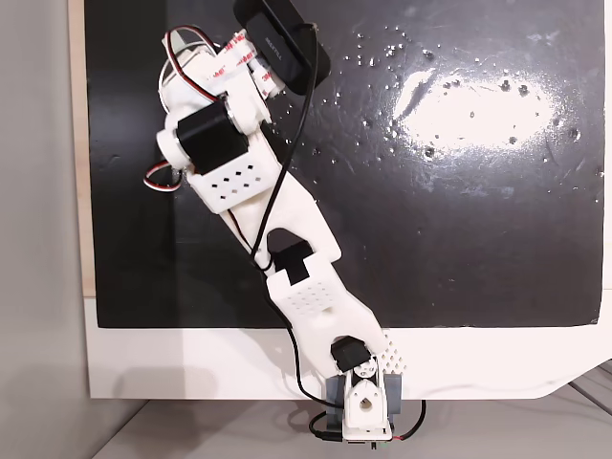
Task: Grasp a cube and put it in the cup.
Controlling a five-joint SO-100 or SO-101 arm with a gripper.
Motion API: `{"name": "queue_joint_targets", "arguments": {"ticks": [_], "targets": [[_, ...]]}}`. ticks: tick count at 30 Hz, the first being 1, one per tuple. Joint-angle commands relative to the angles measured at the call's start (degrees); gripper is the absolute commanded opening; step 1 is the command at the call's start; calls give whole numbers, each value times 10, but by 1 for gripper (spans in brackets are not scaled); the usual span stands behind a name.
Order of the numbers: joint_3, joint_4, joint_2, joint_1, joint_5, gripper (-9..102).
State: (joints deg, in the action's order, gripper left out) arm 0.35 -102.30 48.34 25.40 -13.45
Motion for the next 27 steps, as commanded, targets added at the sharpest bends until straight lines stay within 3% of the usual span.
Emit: {"name": "queue_joint_targets", "arguments": {"ticks": [1,27], "targets": [[-34,-4,12,-7,5,27],[-22,-7,31,-19,17,25]]}}
